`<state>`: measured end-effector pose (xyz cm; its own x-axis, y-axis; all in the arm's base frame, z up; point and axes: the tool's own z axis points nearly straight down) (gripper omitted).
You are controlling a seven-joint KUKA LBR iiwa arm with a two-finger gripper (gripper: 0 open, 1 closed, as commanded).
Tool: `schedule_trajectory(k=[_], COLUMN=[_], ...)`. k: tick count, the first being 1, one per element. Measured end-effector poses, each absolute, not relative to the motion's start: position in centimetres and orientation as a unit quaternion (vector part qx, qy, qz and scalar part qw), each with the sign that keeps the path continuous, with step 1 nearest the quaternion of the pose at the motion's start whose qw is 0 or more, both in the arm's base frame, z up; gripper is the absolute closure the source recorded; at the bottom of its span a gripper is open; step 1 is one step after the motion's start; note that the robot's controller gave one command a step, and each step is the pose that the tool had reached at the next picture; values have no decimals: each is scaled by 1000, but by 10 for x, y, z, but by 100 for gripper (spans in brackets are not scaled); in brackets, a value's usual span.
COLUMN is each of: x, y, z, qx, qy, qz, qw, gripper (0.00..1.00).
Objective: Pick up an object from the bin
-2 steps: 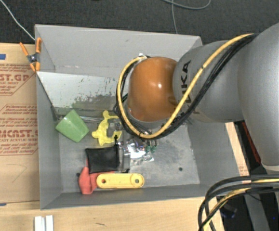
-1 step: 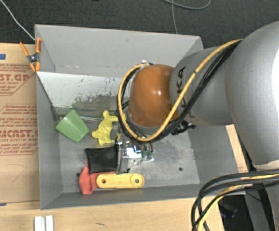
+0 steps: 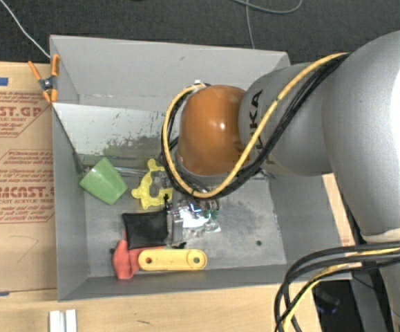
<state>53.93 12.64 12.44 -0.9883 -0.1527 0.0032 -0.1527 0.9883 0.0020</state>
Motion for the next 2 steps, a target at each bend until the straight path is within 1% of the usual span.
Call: schedule_trajectory(k=[1,2], x=[542,549], y=[122,125], z=[70,71], qx=[40,69], qy=[-999,-998], qz=[-2,-1], qw=[-1,1], gripper=[0,100])
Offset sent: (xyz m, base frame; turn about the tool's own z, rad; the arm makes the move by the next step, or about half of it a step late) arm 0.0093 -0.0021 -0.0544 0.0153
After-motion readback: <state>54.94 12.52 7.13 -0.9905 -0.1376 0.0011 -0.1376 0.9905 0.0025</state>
